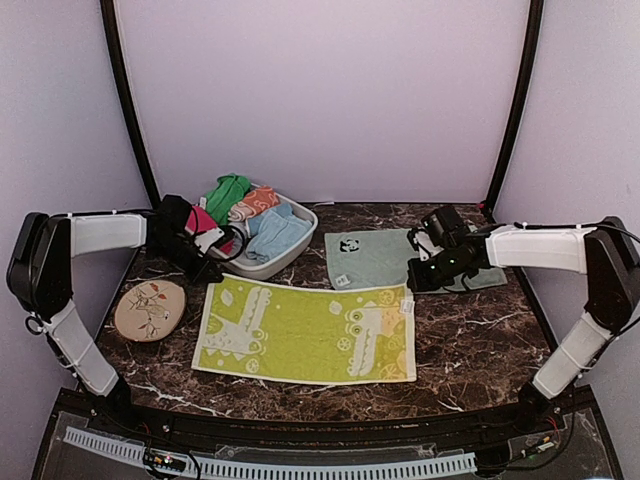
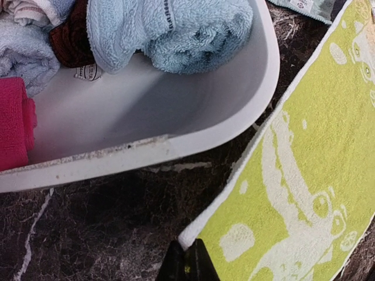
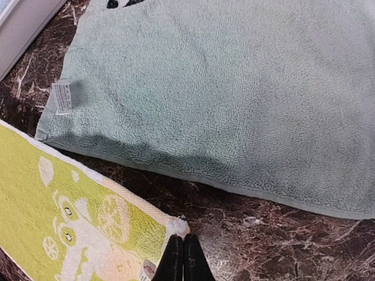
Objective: Roll the towels
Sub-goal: Pick up the towel from the center of the board, then fold the towel at the center of the board.
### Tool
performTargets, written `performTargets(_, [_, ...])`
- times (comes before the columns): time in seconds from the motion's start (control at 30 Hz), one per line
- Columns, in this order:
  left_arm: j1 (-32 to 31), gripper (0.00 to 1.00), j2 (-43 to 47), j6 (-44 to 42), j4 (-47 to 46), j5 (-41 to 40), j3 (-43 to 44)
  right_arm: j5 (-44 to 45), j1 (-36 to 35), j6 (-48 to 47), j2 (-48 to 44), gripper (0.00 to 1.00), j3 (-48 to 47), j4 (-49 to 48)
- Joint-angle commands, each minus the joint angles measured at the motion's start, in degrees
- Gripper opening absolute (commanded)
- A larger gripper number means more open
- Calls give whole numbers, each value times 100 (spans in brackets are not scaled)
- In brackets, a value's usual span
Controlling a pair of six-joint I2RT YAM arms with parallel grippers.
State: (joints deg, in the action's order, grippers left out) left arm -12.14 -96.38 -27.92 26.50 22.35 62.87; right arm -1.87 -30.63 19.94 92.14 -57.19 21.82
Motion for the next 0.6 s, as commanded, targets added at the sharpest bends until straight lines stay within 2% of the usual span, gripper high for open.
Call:
performTargets(0.0, [14,1,354,-182,234,216,-123,36,41,-31,-468,0,213,-16])
performTargets(0.3, [17,2,984,-499,355,444,-706,-288,-56,302,-1416,0,977,140])
performTargets(0.57, [16,2,1483,-746,635,576,-1205,-145,-706,802,-2099,0,1609,495])
